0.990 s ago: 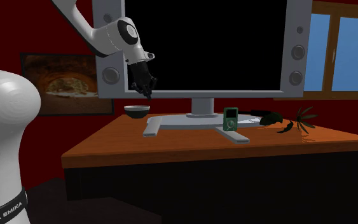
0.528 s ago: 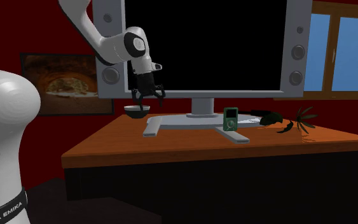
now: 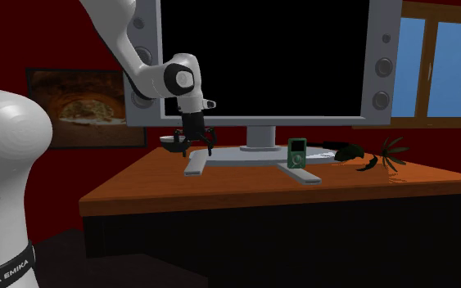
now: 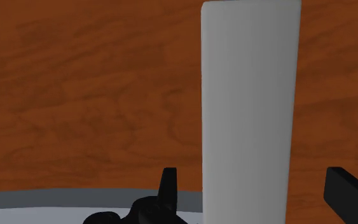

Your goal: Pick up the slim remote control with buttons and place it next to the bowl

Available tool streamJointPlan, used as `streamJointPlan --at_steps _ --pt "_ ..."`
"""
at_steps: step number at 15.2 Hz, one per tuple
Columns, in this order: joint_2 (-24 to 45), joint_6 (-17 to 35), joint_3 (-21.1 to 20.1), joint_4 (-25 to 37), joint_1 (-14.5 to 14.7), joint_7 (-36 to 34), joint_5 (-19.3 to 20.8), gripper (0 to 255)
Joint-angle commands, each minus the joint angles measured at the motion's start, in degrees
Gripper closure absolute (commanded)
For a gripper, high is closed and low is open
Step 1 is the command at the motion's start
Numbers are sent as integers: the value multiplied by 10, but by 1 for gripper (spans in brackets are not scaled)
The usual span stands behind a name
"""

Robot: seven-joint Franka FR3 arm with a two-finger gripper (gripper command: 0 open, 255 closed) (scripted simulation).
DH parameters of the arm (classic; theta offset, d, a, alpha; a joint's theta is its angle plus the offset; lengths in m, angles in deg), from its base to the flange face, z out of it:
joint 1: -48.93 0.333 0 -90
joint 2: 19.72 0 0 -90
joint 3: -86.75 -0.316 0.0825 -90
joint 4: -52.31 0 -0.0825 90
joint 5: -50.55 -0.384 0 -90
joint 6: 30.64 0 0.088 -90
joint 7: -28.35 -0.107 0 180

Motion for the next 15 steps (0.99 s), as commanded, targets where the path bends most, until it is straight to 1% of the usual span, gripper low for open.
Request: streamJointPlan --at_steps 1,2,10,11,15 --pt "14 17 0 -3 2 3 -7 0" --pt "25 29 1 -5 2 7 -12 0" --pt "25 29 1 -5 2 7 -12 0" --pt "25 29 1 -5 2 7 -12 255" --pt "25 29 1 -5 2 7 -12 255"
